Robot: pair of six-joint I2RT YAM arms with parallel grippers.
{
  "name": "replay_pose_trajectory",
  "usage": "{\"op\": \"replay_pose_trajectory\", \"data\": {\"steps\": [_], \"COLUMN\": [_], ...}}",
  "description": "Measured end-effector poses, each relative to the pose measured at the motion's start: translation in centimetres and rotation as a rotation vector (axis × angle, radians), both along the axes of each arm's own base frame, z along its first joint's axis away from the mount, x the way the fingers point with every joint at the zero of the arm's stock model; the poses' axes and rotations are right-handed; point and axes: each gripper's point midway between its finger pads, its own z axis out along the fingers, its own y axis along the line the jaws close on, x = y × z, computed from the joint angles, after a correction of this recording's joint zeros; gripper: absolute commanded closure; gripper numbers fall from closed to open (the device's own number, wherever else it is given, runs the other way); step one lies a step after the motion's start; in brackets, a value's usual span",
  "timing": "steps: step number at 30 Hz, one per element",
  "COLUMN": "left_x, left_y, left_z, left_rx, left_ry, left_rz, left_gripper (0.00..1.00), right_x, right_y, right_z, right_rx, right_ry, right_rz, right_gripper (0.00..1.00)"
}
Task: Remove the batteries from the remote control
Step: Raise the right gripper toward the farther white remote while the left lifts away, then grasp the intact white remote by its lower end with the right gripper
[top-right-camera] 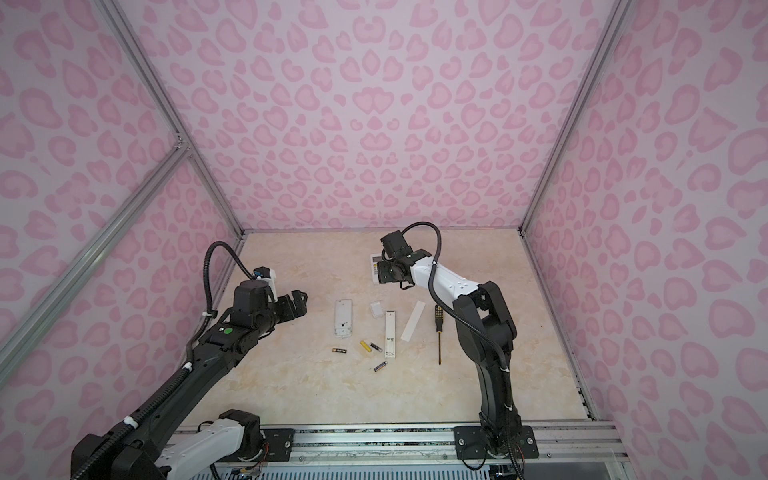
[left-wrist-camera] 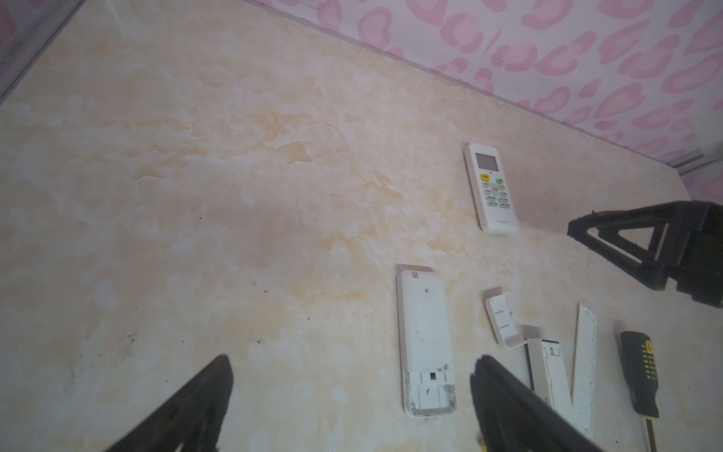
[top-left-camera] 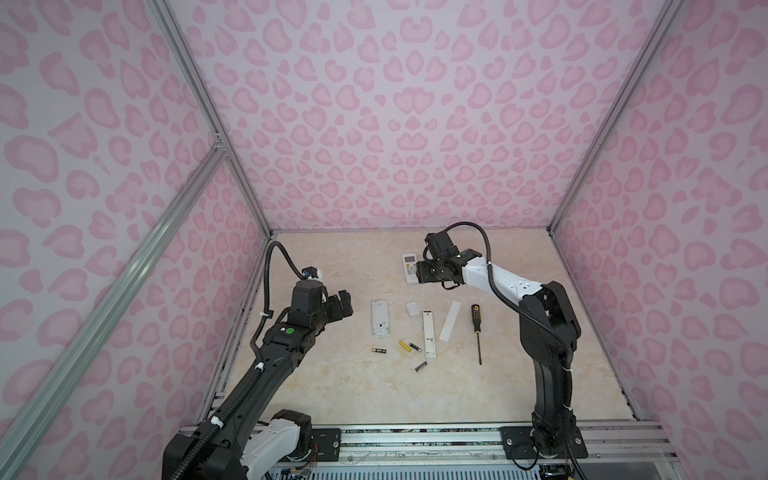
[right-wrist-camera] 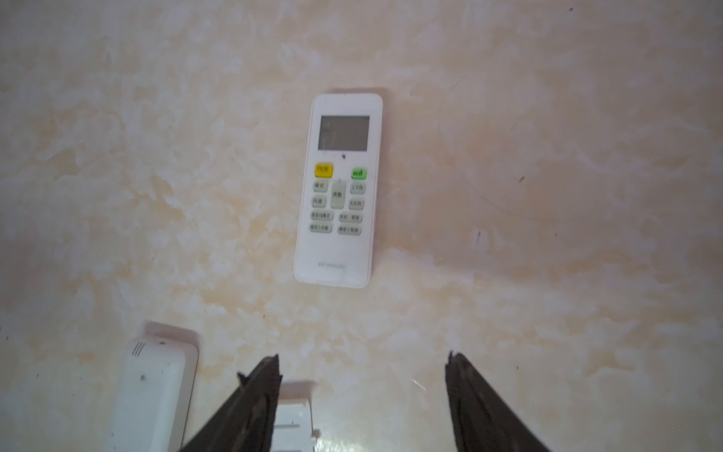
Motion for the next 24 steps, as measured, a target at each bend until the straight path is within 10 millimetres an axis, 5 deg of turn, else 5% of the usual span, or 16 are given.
{"op": "replay_pose_trajectory", "data": {"steps": [7,14,24], "left_x": [2.9,4.1,4.2], "left_y": [-0.8,-1.6,-2.2], "left_z": [-0.5,-3.1,-4.9], "left_rx": [0.022,0.025,-0.007], "left_ry": [0.017,0.078,0.120], "left_rz": [-0.022,-0.044,-0.051], "left_gripper": [0.03,0.03,0.04], "right_x": [2.7,3.9,4.2], "right_y": [2.2,4.5,4.0], "right_z": [-2.8,-5.6,-7.2], "right_rx": [-0.030,-0.069,-0.121], "right_ry": [0.032,0.071,0.107], "right_rz": [-0.005,0.008,-0.014], "right_gripper": [0.28,0.28,0.28]}}
